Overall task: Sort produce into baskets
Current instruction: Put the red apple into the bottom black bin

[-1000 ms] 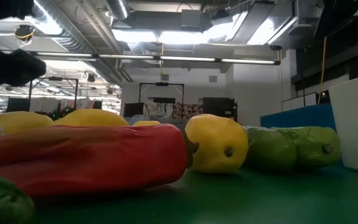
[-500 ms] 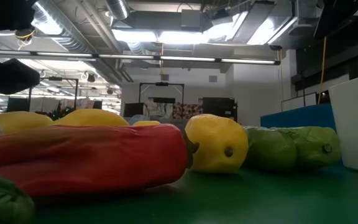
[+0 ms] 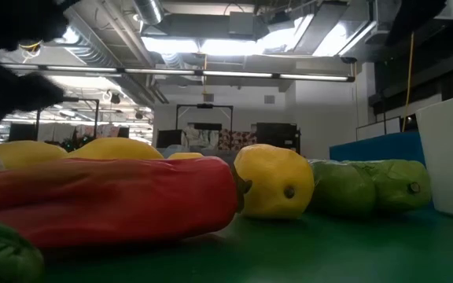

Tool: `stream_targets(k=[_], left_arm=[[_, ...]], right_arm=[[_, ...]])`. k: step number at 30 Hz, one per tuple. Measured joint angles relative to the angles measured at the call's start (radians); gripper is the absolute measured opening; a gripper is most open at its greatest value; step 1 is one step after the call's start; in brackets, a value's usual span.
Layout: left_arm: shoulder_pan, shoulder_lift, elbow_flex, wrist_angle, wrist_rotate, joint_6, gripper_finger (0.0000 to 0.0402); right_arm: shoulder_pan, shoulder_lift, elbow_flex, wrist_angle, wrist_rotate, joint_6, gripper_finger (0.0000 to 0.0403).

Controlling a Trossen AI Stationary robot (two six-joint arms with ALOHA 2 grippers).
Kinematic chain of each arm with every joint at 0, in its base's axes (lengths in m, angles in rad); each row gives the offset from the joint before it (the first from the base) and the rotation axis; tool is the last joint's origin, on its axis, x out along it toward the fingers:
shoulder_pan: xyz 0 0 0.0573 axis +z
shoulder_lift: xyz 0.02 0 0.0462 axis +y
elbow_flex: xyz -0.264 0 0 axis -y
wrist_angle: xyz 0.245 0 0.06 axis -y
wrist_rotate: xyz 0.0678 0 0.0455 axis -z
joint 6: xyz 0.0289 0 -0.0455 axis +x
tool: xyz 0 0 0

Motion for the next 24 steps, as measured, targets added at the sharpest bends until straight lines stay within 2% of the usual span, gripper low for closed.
stream_targets(k=[7,12,15,18,21,24], left_arm=[[0.063,-0.014,0.111,-0.105,-0.134,0.13,0.0283],[0.119,-0.084,0.16,-0.093,-0.287,0.278,0.0283],[0.16,-0.163,0.163,-0.009,-0.397,0.361,0.0282],[0.201,-0.255,0.163,0.136,-0.463,0.466,0.0282],[0.235,-0.329,0.162,0.331,-0.469,0.592,0.0282],[0.259,-0.381,0.135,0.533,-0.424,0.706,0.0282]], right_arm=[[0.001,0.0,0.0,0.004,0.192,-0.027,0.0374],[0.001,0.0,0.0,0.061,0.353,-0.099,0.0374],[0.001,0.0,0.0,0.13,0.419,-0.18,0.0374],[0.001,0.0,0.0,0.208,0.501,-0.274,0.0374],[0.001,0.0,0.0,0.33,0.596,-0.401,0.0374],[0.0,0.0,0.0,0.494,0.638,-0.575,0.0374]])
